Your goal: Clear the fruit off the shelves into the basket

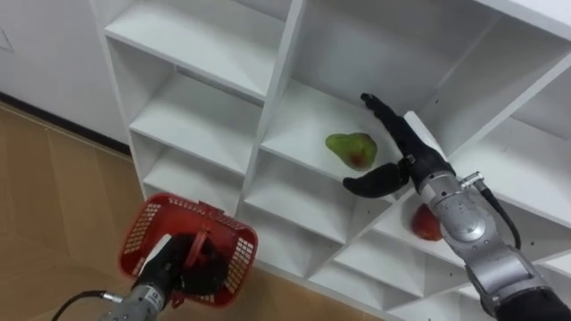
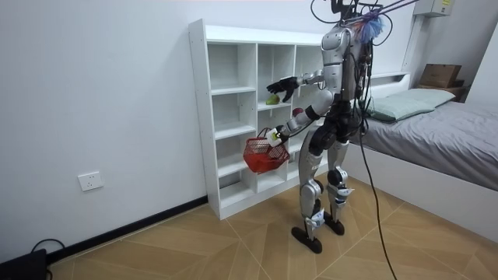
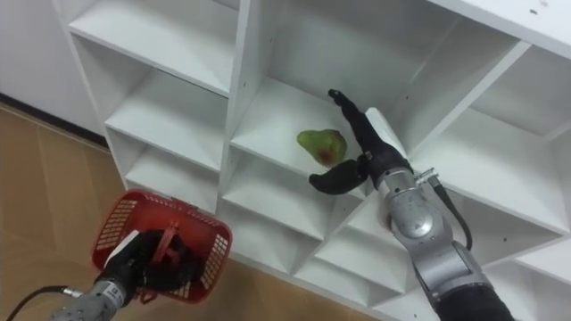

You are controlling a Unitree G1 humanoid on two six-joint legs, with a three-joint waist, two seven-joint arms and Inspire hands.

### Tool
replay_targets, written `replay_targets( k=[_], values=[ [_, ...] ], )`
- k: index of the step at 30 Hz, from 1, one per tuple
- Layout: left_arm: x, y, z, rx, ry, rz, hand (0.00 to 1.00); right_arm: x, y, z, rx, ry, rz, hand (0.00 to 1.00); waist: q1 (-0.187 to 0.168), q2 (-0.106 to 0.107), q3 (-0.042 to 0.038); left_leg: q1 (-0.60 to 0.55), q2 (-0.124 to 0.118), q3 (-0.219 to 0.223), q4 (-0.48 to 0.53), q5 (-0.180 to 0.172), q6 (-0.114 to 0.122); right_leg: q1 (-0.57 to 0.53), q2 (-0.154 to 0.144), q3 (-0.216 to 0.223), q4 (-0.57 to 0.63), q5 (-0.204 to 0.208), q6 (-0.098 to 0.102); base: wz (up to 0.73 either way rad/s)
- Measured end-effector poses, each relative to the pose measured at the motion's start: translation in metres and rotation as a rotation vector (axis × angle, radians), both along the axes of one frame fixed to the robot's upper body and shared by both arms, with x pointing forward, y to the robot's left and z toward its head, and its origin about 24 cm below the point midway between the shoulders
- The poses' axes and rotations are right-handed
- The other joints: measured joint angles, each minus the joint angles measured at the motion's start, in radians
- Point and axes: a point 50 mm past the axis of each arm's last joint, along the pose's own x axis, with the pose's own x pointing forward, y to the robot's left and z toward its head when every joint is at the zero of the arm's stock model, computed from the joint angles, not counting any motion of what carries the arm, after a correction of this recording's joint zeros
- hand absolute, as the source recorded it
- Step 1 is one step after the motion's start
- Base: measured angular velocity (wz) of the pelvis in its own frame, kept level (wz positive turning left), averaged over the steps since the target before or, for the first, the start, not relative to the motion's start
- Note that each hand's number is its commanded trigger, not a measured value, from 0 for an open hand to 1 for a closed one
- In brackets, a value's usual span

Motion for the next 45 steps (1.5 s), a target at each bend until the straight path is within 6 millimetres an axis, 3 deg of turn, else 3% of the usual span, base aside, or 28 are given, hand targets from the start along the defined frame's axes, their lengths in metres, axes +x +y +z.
replay_targets(
  k=[3, 16, 27, 45],
  values=[
    [-0.001, -0.001, -0.001, -0.004, 0.015, -0.003, 1.00, 0.000, -0.001, -0.001, -0.002, 0.004, -0.003, 0.00, 0.003, 0.010, 0.0000, 0.002, 0.000, -0.001, -0.003, 0.003, 0.000, -0.001, 0.000, 0.000, 0.000, 0.000, 0.000, 0.00],
    [-0.002, 0.000, -0.002, -0.003, 0.023, 0.001, 1.00, 0.004, -0.001, 0.003, -0.003, -0.023, -0.025, 0.00, 0.009, 0.015, 0.0024, -0.017, -0.001, -0.001, -0.005, 0.007, -0.001, -0.023, 0.000, 0.000, 0.000, 0.000, 0.000, 0.00],
    [-0.001, -0.001, -0.002, -0.008, 0.021, 0.000, 1.00, 0.024, -0.008, 0.017, 0.030, -0.096, -0.097, 0.00, 0.009, 0.029, 0.0034, -0.050, -0.002, -0.012, -0.002, 0.007, 0.000, -0.052, -0.001, -0.006, -0.001, 0.000, -0.001, 0.02],
    [-0.009, 0.004, -0.006, 0.061, 0.048, -0.025, 1.00, 0.033, -0.009, 0.029, 0.105, -0.129, -0.139, 0.00, -0.013, 0.039, 0.0014, -0.049, -0.006, -0.019, -0.003, 0.007, 0.000, -0.047, -0.005, -0.024, -0.002, 0.000, 0.000, 0.01]
  ],
)
